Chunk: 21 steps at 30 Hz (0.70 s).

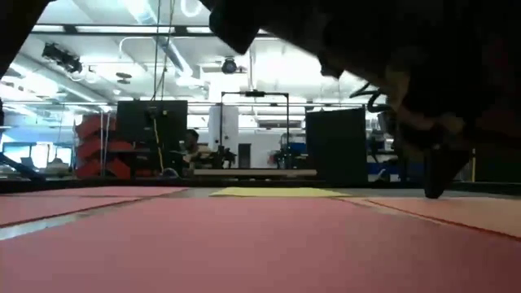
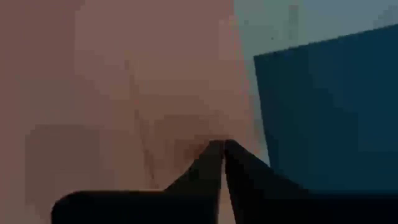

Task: Organize paper
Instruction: Stack the orange paper on top of the orange paper

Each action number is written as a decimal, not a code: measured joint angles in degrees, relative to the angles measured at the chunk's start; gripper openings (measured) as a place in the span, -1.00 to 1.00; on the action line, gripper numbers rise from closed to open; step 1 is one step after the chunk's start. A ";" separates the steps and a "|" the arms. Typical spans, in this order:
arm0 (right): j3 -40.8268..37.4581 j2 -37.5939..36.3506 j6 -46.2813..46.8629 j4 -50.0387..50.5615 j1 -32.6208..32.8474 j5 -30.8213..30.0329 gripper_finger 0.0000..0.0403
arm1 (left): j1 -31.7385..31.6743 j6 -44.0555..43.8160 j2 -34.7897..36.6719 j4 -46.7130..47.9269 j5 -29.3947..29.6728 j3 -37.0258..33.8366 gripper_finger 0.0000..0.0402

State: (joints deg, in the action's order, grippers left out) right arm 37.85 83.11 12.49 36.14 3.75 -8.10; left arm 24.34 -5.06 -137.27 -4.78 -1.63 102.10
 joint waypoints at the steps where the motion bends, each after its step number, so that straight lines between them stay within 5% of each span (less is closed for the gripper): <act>1: 0.00 0.04 0.18 -0.10 0.10 0.35 -1.00 | -0.21 -0.13 0.00 0.28 0.00 0.00 -1.00; 11: 0.00 0.07 3.34 -0.31 3.69 6.70 -1.00 | -2.14 -1.66 -0.02 5.09 0.27 -0.02 -1.00; 21: -0.02 0.13 4.15 -0.25 5.16 8.61 -1.00 | -5.08 -4.87 -0.02 8.24 6.90 -0.04 -1.00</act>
State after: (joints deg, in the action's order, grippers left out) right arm 37.82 83.24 16.64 35.89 8.91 0.51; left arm 19.26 -9.93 -137.29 3.46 5.27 102.06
